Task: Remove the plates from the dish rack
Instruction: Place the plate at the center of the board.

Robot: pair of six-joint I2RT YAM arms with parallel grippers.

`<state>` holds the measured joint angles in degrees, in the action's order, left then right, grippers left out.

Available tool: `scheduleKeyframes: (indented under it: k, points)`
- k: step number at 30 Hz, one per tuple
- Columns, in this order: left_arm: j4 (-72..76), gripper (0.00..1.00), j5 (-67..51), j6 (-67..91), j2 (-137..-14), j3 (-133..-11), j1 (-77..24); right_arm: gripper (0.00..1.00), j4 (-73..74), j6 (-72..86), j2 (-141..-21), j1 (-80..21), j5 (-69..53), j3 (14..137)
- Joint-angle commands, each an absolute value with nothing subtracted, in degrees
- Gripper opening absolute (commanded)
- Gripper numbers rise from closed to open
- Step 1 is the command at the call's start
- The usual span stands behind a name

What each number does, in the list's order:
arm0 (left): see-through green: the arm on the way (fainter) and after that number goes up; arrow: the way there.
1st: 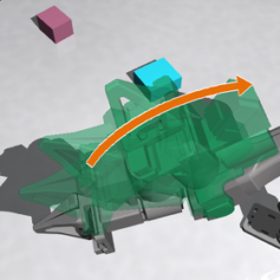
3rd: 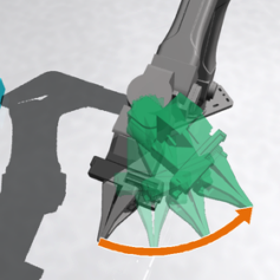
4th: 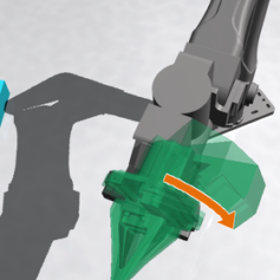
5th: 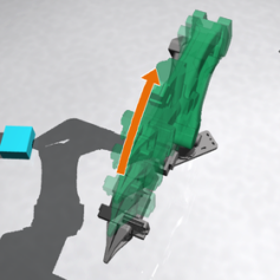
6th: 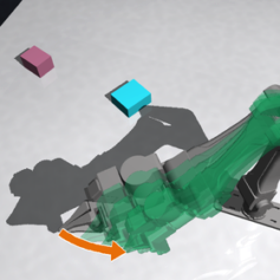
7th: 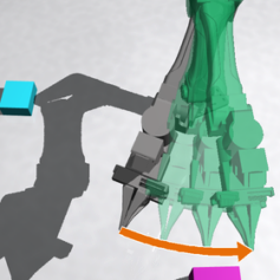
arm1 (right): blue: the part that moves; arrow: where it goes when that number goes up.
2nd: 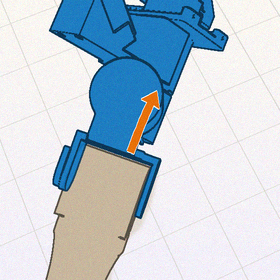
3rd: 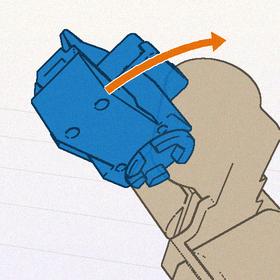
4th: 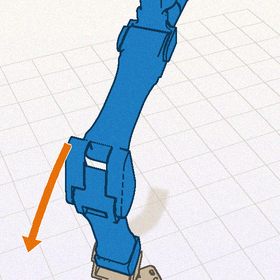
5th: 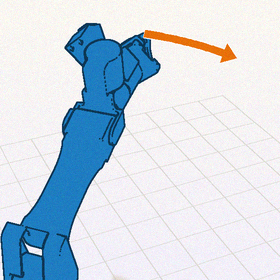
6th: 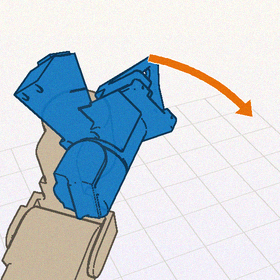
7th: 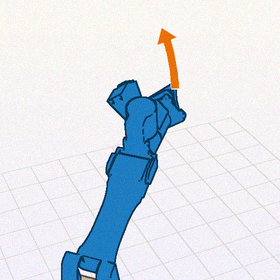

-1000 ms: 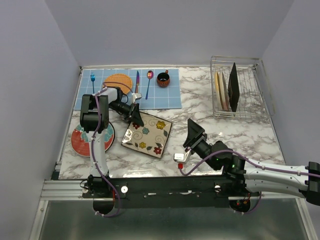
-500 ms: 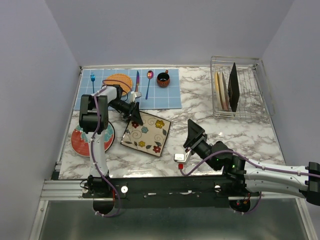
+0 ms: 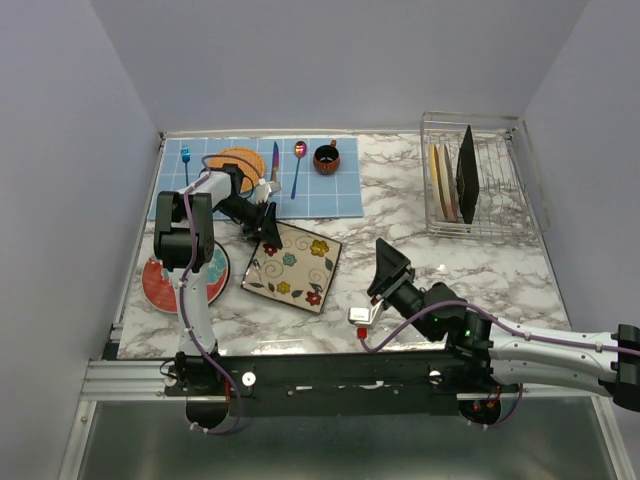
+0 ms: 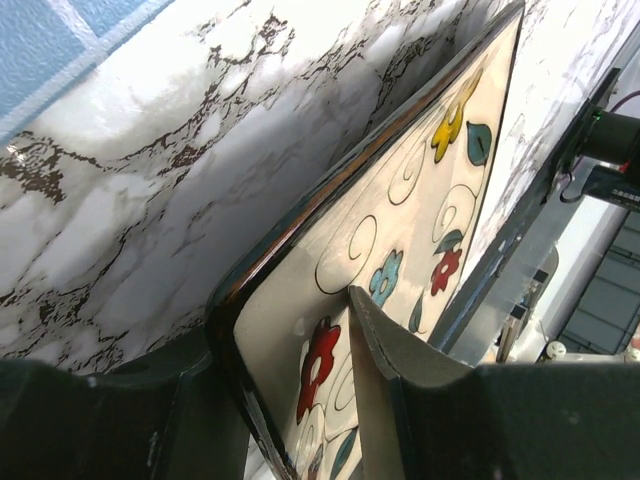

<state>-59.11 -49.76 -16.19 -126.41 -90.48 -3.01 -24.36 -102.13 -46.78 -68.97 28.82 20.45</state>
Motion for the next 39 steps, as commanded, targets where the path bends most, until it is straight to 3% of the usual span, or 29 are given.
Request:
scheduleKeyframes:
  k: [1,39]
  points:
    - [-56.69,0.47,-45.88,-17.14,-124.28,-89.56,-3.08,0.57,-25.66,-103.01,-45.79,-69.52,27.69,19.34]
    - [-56.25,0.49,-32.78,-17.76,-121.81,-91.32,-3.34,0.57,-26.10,-103.80,-45.18,-69.52,27.16,18.54]
